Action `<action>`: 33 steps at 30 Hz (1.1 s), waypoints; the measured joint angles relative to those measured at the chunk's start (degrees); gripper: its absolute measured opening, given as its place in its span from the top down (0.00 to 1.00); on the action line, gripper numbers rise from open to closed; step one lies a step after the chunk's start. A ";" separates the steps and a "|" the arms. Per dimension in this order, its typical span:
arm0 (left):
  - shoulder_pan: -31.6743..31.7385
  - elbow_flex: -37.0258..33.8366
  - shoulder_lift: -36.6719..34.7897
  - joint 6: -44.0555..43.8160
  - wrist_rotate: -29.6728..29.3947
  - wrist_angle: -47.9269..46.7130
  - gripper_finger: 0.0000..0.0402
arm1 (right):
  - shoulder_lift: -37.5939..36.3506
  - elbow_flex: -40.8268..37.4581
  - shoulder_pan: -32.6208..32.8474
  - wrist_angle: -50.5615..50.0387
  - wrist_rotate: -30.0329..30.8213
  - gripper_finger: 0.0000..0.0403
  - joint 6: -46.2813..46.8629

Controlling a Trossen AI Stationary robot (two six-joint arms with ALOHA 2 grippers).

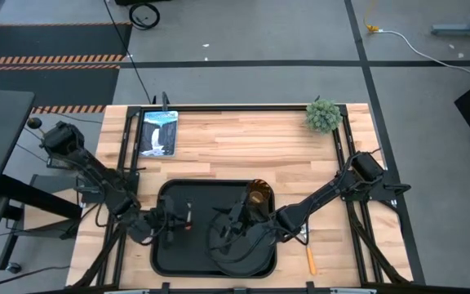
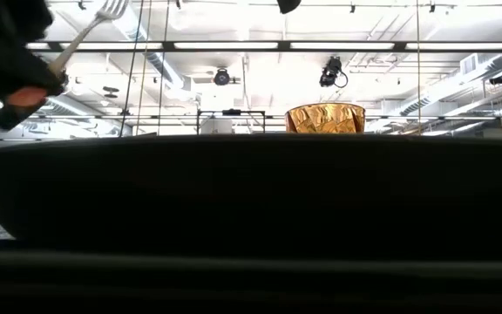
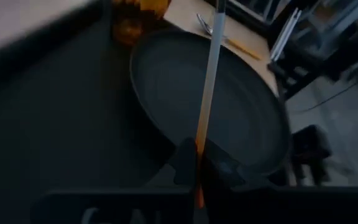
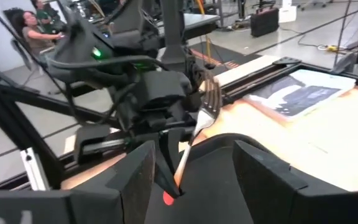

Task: Pick and place plate/cup/fork/spoon on tray
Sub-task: Put the orange fork to the left of the black plate on the black tray

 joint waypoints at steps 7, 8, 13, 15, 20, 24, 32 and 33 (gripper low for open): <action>-4.69 -8.92 -0.01 -15.60 -2.82 12.82 0.97 | 0.00 0.00 0.20 1.42 -3.16 0.45 -0.46; -4.90 -9.64 0.00 -17.32 -2.91 13.40 0.97 | 0.00 0.00 0.22 1.41 -3.94 0.45 -0.49; -4.92 -10.23 0.87 -23.94 -2.38 14.23 0.97 | 0.00 0.00 0.03 1.08 -4.48 0.45 -2.03; -4.88 -10.25 2.32 -26.68 -2.33 14.91 0.97 | 0.00 0.00 -0.04 1.12 -4.40 0.45 -2.16; -4.87 -8.54 9.61 -34.23 1.43 16.79 0.97 | 0.00 0.00 -0.19 1.10 -4.39 0.45 -2.20; -3.92 -5.70 15.88 -38.11 7.32 19.58 0.97 | 0.00 0.00 -0.17 1.18 -4.39 0.45 -3.06; -0.27 1.55 22.00 -41.64 20.21 19.28 0.97 | 0.00 0.00 -0.17 2.23 -4.40 0.45 -5.04; 0.30 1.97 22.22 -41.66 21.02 19.02 0.97 | 0.00 0.00 -0.15 2.59 -4.39 0.45 -5.41</action>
